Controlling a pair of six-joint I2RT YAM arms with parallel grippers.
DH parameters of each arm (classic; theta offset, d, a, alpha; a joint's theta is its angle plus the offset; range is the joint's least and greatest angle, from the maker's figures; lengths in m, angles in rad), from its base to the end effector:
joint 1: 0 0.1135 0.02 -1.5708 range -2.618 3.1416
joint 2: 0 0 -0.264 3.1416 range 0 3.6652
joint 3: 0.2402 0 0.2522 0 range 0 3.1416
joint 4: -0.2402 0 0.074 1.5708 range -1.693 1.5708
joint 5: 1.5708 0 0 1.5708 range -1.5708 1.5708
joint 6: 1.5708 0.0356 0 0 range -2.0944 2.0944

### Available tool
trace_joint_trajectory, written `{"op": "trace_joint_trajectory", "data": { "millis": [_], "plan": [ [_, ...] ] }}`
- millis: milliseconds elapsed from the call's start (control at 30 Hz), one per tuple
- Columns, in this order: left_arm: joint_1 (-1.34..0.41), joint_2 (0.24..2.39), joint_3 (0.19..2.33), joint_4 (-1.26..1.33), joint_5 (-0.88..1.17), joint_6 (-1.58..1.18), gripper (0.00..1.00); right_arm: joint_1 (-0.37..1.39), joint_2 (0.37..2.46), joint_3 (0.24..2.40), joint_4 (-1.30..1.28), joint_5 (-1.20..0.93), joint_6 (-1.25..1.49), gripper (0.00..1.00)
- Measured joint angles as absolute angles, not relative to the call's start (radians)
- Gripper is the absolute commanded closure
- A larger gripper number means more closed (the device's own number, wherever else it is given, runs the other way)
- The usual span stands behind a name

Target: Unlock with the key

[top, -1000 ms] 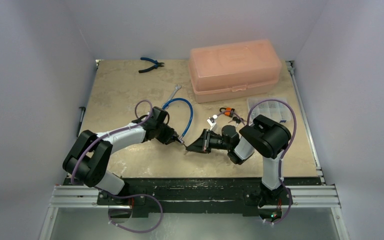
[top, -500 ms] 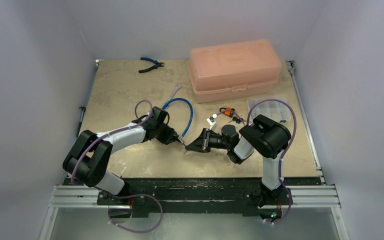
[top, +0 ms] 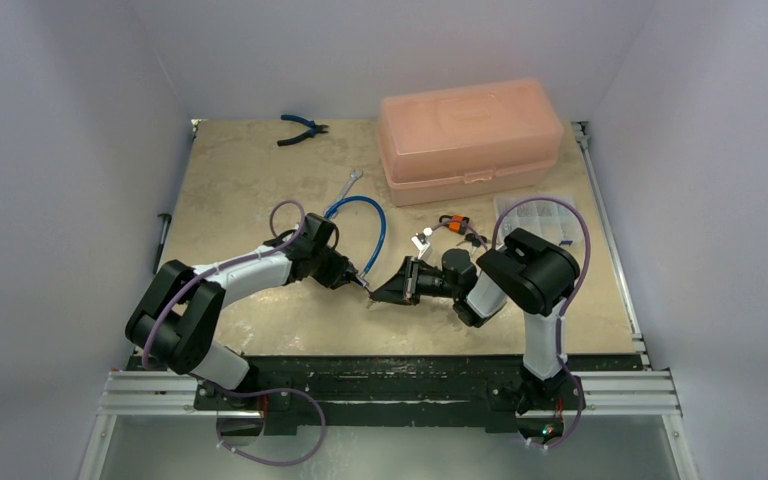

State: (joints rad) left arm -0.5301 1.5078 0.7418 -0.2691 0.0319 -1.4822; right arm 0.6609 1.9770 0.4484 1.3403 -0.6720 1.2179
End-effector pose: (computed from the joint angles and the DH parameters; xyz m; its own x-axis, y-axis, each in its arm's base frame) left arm 0.2388 -0.1413 0.1562 -0.5830 -0.8123 -0.0178 -0.6930 0.5087 -0.5109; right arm 0.2190 0.1984 0.0947 -0.9549 0.1878 -0.2302 -0.1942 0.1916 0.9621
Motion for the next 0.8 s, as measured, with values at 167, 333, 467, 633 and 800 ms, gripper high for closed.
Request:
{"op": "trace_joint_trajectory", "data": {
  "millis": [167,333,467,633,800],
  "plan": [
    [-0.530,1.508,0.742,-0.269,0.032,-1.482,1.00,0.661,1.977,0.442,1.348,-0.672,1.220,1.00],
    [-0.530,1.508,0.742,-0.269,0.032,-1.482,1.00,0.661,1.977,0.442,1.348,-0.671,1.223,1.00],
    [-0.530,1.508,0.742,-0.269,0.032,-1.482,1.00,0.661,1.979,0.442,1.348,-0.671,1.224,1.00],
    [-0.530,1.508,0.742,-0.269,0.032,-1.482,1.00,0.661,1.991,0.442,1.345,-0.669,1.224,1.00],
    [-0.530,1.508,0.742,-0.268,0.033,-1.482,1.00,0.661,1.991,0.442,1.341,-0.668,1.224,1.00]
  ]
}}
